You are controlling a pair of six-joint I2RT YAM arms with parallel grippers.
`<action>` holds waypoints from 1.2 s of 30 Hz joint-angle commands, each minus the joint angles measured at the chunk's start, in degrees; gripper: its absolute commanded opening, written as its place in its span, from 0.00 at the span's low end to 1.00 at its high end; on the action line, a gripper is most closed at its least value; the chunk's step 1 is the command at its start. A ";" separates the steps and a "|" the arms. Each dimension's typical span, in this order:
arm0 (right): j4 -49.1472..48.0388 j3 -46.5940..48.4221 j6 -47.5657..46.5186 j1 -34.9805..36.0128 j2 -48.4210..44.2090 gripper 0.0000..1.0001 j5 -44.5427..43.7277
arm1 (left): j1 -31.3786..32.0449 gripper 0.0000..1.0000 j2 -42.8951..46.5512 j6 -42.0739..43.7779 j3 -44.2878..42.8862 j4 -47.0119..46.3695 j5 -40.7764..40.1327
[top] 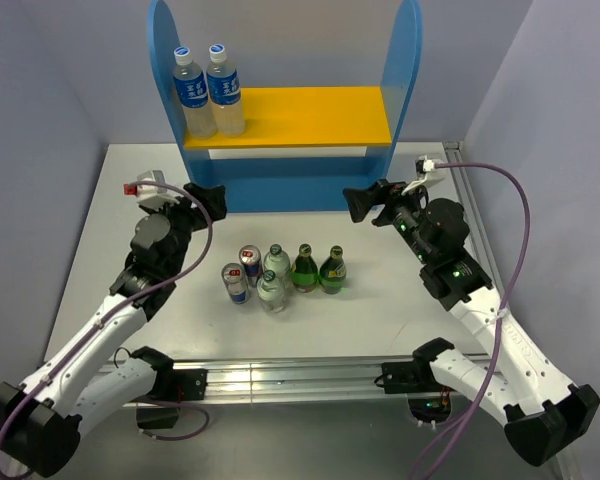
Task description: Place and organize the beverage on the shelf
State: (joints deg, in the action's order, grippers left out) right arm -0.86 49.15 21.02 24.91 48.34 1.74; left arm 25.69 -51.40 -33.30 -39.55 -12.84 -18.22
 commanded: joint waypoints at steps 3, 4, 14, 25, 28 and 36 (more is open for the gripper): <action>-1.07 -2.56 -7.39 7.24 -1.58 1.00 -15.27 | 11.11 0.99 3.85 9.55 0.79 3.17 -19.30; -0.20 -2.30 -7.74 9.96 -0.71 1.00 -19.97 | 12.26 0.99 3.59 10.35 1.05 3.35 -20.27; -0.72 -13.02 4.54 28.44 4.12 1.00 -36.98 | 14.30 0.99 1.04 11.68 6.15 -0.34 -20.45; 1.66 -13.99 11.94 29.41 13.62 1.00 -43.31 | 13.77 0.99 0.16 10.36 7.65 -0.87 -18.43; -0.44 -13.99 11.07 29.50 16.17 0.98 -45.15 | 13.77 0.99 0.16 10.01 7.38 -0.17 -18.43; -6.52 -14.87 8.60 29.41 19.34 0.52 -50.07 | 13.86 0.99 2.18 9.83 8.17 -0.26 -17.82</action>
State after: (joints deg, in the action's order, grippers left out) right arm -2.61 34.98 29.87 54.04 67.77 -42.72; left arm 39.68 -50.61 -23.35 -31.59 -11.51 -37.08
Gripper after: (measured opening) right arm 0.555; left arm 0.994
